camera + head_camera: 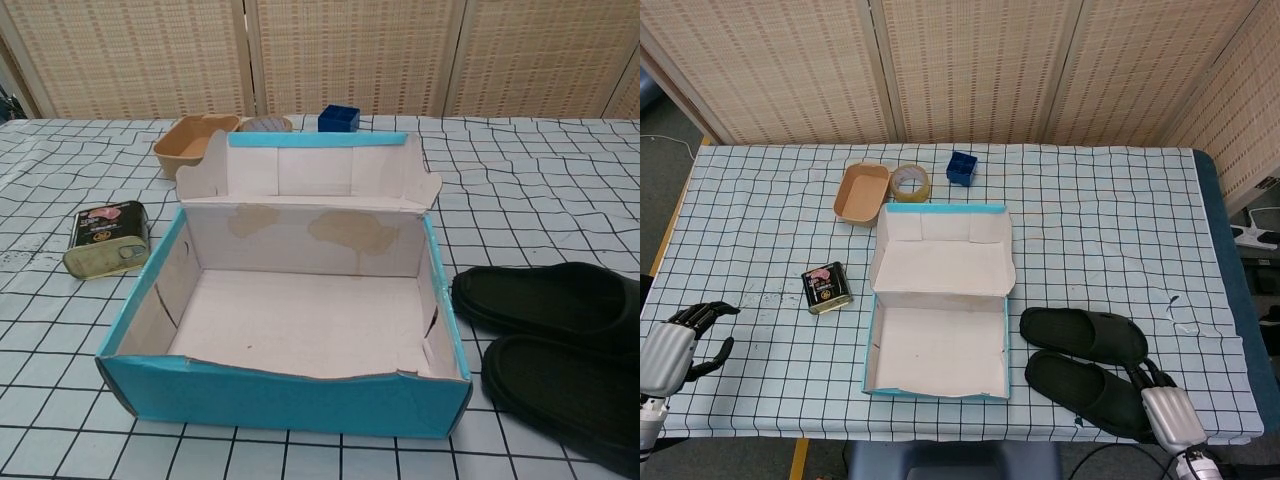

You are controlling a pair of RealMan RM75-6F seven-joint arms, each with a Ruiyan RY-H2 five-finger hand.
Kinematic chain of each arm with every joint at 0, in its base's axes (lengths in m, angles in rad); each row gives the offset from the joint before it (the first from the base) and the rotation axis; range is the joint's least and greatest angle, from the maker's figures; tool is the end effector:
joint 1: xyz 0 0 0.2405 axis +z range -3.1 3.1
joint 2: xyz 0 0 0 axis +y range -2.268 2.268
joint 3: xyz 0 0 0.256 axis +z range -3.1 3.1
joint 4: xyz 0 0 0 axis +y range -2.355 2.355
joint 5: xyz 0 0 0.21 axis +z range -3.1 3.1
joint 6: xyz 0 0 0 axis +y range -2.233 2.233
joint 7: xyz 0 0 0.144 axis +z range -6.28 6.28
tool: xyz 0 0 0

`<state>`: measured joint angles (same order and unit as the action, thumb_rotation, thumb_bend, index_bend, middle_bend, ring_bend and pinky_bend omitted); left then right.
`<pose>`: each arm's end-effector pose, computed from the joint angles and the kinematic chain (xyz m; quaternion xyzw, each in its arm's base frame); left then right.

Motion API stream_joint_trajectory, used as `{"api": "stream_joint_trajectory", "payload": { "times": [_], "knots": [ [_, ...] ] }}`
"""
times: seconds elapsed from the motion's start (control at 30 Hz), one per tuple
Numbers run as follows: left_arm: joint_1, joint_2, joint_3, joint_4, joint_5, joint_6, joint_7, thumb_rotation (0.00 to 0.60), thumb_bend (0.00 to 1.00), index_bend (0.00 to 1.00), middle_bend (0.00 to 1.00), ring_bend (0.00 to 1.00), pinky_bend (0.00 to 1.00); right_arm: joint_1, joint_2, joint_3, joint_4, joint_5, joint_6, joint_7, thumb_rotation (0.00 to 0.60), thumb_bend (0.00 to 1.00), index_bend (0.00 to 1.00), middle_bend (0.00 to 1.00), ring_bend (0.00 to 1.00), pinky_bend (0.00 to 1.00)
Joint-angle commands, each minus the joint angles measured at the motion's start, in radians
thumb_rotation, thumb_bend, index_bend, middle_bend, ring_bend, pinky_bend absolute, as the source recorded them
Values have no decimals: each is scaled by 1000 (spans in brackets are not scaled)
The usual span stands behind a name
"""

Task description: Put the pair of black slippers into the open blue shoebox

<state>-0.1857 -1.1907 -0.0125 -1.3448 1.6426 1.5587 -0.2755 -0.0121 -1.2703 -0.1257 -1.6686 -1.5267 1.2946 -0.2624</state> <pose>-0.3162 0.2082 0.1572 -0.6329 -0.3450 -0.4681 0.5111 -0.3065 -0.1024 0.0586 0.6746 -0.4804 0.2512 0.5011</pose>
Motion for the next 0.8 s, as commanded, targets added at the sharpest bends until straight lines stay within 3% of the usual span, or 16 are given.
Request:
{"api": "stream_joint_trajectory", "payload": {
  "times": [0.03, 0.53, 0.8],
  "knots": [
    [-1, 0, 1, 0, 3, -1, 3, 600, 422, 319, 308, 306, 442, 14, -17, 3, 14, 4, -22, 22, 600, 36, 59, 156, 1, 192],
    [-3, 1, 3, -1, 4, -7, 3, 600, 424, 319, 308, 306, 443, 49, -47, -4, 36, 5, -76, 72, 600, 37, 65, 156, 1, 190],
    [-5, 2, 1, 1, -3, -14, -5, 600, 423, 319, 308, 306, 443, 53, -67, 5, 52, 20, -73, 52, 600, 36, 170, 200, 61, 230]
  ]
}}
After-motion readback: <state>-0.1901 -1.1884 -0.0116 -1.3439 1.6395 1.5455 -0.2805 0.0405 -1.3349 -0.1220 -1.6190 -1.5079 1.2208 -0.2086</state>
